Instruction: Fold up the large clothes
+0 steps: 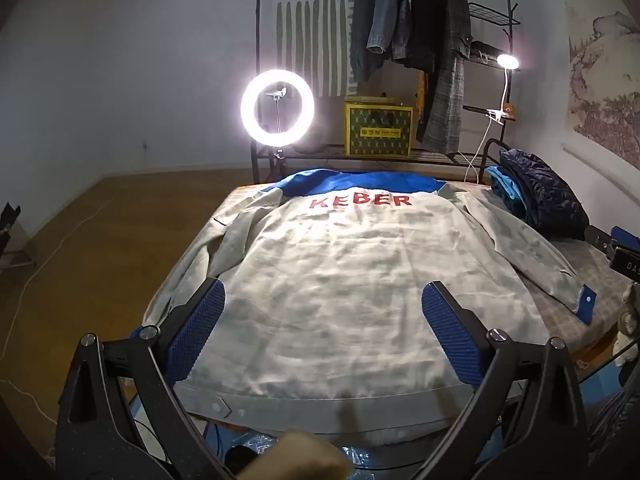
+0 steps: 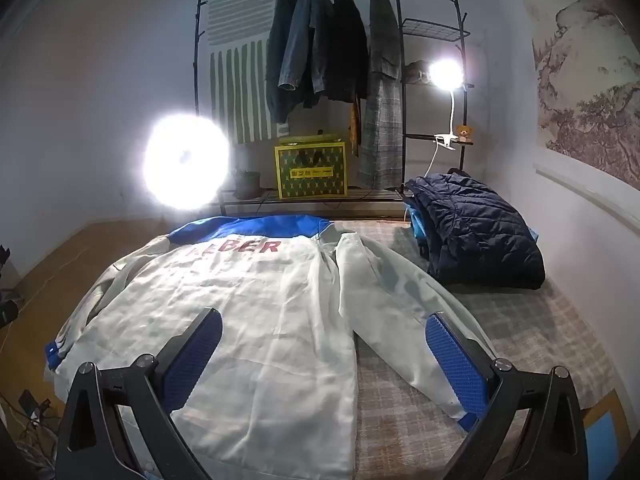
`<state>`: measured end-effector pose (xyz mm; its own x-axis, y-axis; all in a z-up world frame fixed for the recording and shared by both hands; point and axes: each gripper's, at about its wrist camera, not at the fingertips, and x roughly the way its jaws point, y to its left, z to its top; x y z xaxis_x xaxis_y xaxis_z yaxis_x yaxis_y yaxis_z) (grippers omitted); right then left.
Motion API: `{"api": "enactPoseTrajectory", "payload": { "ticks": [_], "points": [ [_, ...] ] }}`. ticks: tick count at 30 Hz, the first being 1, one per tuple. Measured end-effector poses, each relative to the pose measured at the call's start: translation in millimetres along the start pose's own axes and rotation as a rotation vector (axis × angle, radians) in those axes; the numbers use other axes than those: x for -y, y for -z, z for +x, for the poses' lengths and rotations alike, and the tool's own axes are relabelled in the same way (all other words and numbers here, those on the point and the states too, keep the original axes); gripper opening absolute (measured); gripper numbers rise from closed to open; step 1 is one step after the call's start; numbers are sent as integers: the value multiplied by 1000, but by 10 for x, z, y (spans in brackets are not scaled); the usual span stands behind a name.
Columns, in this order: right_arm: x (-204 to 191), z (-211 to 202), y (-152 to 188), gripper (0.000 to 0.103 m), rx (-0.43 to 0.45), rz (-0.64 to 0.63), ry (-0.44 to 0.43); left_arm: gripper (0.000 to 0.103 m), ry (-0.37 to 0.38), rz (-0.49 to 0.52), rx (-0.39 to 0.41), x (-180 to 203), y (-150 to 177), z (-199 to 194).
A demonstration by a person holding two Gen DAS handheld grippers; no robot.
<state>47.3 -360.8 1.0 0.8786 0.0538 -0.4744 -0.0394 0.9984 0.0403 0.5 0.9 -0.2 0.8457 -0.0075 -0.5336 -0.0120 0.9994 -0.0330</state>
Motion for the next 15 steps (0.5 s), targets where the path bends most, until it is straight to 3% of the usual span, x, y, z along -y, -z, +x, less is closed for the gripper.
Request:
{"api": "enactPoseTrajectory", "payload": {
  "ticks": [2,4,15],
  "points": [
    [-8,-1,2,103,7,-16,10,101,13,-3,-9,-27,-4,17],
    [-11,-2,3,103,8,-16,9,101,-30,27,26,17,5,-15],
    [-14,1,5,103,7,-20,14,101,-24,27,31,48,-69,-46]
  ]
}}
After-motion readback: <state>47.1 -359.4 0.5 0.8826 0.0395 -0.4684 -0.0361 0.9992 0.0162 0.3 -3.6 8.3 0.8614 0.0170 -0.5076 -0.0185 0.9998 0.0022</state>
